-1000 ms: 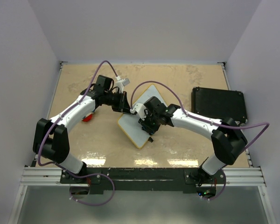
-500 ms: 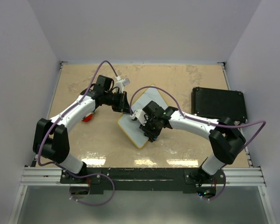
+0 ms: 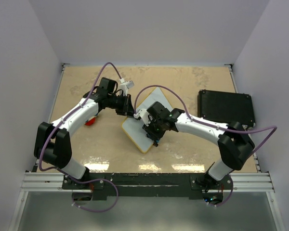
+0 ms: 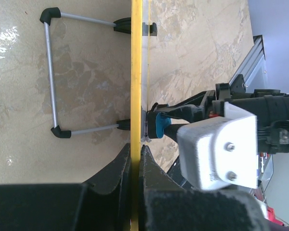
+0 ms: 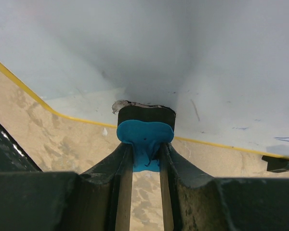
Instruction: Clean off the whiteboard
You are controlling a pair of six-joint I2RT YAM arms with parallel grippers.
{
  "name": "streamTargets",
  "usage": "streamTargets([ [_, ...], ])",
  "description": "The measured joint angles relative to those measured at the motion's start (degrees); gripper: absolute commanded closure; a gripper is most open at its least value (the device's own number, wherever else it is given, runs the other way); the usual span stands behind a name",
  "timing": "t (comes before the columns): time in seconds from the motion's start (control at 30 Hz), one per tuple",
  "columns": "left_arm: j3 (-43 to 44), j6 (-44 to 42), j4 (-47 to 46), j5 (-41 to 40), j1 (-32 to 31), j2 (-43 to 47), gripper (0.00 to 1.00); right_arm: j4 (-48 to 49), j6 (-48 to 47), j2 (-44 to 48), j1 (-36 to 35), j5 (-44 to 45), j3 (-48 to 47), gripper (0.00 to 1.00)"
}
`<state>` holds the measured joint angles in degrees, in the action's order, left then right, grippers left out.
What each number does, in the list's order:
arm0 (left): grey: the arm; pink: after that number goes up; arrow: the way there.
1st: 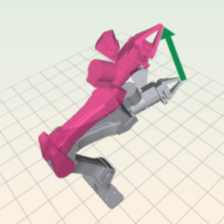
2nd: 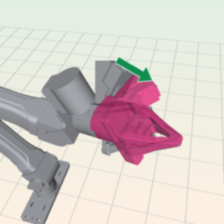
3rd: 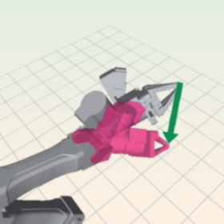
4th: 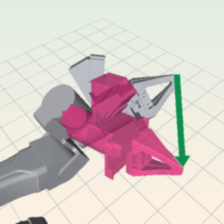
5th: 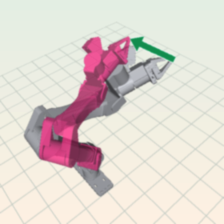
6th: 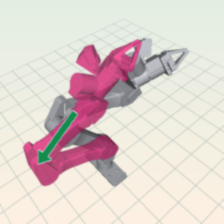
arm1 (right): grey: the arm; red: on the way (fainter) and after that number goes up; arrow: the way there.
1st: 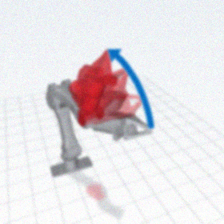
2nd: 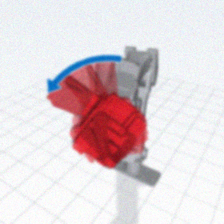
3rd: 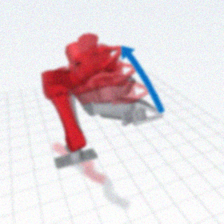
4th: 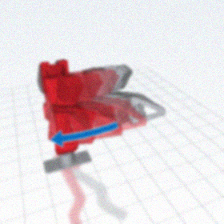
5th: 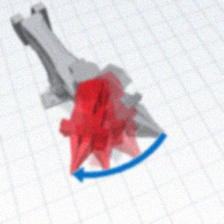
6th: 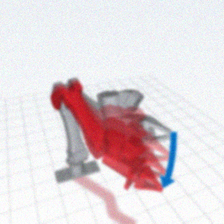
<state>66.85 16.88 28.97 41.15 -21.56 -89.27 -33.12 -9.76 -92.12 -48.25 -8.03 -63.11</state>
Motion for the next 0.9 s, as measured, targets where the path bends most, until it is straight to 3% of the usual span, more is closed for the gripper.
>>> streamTargets([
  [0.33, 0.0, 0.0, -0.1, 0.0, 0.0, 0.0, 1.0, 3.0, 2.2, 0.8, 0.9, -0.2, -1.4, 1.0],
  [0.67, -0.2, 0.0, -0.3, 0.0, 0.0, 0.1, 1.0, 4.1, -2.7, 0.7, 11.0, 0.4, -1.2, 1.0],
  [0.9, -0.2, 0.0, -0.3, 0.0, 0.0, 0.1, 1.0, 3.5, -4.9, 0.3, 11.6, 0.9, 1.9, 1.0],
])
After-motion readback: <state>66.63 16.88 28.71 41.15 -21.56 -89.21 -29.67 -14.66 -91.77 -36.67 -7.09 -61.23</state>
